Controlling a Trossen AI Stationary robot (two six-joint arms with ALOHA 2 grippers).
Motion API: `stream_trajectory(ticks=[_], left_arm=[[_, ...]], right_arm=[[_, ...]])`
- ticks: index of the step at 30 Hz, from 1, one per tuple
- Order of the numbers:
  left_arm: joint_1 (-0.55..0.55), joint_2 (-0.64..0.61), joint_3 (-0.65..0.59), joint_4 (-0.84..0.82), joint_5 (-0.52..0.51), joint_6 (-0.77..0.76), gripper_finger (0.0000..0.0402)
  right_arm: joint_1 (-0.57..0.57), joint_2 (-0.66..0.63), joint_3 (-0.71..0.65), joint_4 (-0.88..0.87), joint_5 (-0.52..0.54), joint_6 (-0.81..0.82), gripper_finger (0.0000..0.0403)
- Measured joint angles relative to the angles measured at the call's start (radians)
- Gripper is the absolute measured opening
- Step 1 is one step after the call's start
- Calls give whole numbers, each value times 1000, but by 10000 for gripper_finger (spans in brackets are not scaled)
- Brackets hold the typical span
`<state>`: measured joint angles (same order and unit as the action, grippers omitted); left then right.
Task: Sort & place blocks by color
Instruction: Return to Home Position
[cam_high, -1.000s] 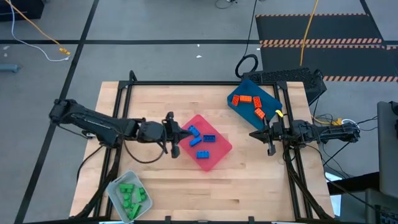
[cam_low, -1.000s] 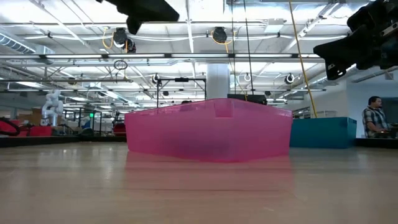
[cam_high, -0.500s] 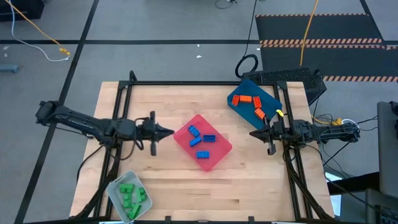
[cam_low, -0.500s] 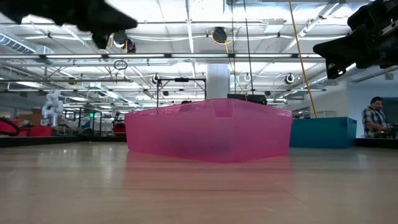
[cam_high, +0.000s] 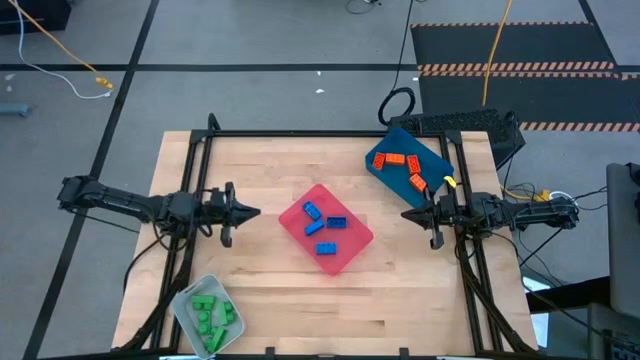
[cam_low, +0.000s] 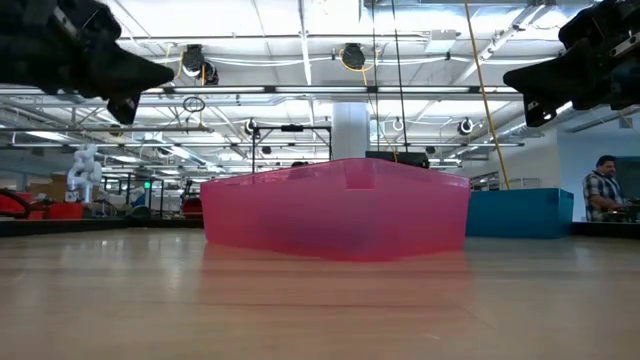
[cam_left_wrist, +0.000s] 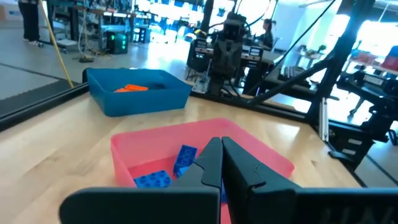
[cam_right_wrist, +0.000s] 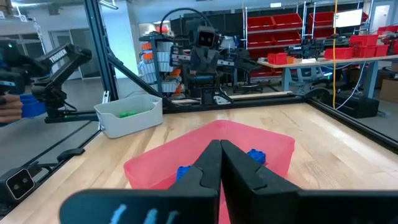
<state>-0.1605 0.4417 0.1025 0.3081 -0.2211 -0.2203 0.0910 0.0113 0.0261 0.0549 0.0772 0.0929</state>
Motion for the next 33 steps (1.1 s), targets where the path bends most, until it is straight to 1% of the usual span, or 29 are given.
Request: stream_trajectory(ticks=[6, 9, 12, 16, 20, 26, 33], left_arm=[[-8, -7, -85, 103, 15, 49, 1], [4, -7, -93, 100, 29, 63, 1], [40, -17, -93, 76, 60, 60, 1], [83, -53, -93, 30, 112, 45, 1], [106, -104, -93, -49, 116, 15, 1], [88, -177, -93, -153, 118, -11, 1], [75, -290, -92, -270, 116, 5, 0]], right_arm=[[0, 0, 0, 1, 0, 0, 0], [0, 0, 0, 1, 0, 0, 0], [0, 0, 0, 1, 0, 0, 0], [0, 0, 0, 1, 0, 0, 0], [0, 0, 0, 1, 0, 0, 0], [0, 0, 0, 1, 0, 0, 0], [0, 0, 0, 1, 0, 0, 0]])
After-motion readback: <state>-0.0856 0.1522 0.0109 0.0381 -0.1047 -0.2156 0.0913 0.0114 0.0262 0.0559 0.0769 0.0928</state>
